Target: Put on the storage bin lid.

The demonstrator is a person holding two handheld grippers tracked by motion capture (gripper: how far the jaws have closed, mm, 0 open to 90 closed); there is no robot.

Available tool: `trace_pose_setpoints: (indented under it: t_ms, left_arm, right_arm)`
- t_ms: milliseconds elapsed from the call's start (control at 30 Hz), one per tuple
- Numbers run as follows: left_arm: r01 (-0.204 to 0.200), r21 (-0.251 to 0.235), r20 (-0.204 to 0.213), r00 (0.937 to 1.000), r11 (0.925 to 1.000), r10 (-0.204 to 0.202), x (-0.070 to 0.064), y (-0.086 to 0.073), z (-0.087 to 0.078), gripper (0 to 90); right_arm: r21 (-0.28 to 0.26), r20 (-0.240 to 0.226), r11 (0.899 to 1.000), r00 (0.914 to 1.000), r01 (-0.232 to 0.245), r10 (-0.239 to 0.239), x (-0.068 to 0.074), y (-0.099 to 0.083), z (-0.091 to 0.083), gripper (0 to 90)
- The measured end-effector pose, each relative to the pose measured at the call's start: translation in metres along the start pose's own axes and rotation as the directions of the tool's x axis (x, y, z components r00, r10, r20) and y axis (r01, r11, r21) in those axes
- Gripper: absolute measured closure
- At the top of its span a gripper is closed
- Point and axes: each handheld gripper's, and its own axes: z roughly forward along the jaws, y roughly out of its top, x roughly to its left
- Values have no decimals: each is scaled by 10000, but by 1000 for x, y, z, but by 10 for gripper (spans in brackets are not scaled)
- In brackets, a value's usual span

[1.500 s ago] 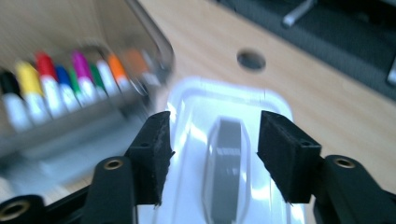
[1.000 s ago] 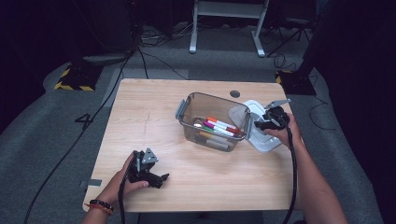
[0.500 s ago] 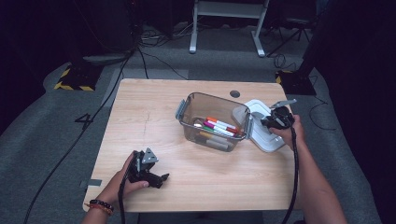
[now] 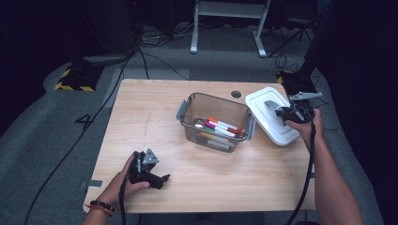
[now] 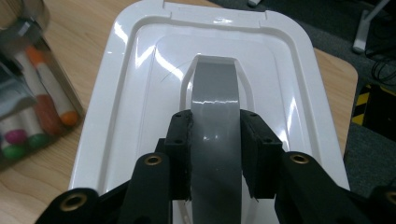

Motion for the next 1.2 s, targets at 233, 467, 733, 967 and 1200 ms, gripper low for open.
trace_pose_setpoints:
  t_ms: [233,467,733,967,1200]
  left_arm:
    - [-1,2,-1,10000,10000,1,0,0,0,0]
    - [3,-1,-2,10000,10000,-3,0,0,0,0]
    - [2,1,-2,10000,10000,-2,0,0,0,0]
    - [1,1,1,10000,10000,-1,0,0,0,0]
    - [36,-2,22,10000,10000,-36,0,0,0,0]
  right_arm:
    - [-644,-202,9978,9996,171,-185,2,17,-21,672]
    - [-1145,-291,9918,9977,571,-608,11,37,-40,672]
    - [-1497,-715,9822,9896,1133,-1250,28,59,-52,672]
    - [-1595,-1294,9735,9741,1641,-1854,47,74,-48,672]
    - [-1567,-1762,9656,9561,2075,-2341,66,90,-36,672]
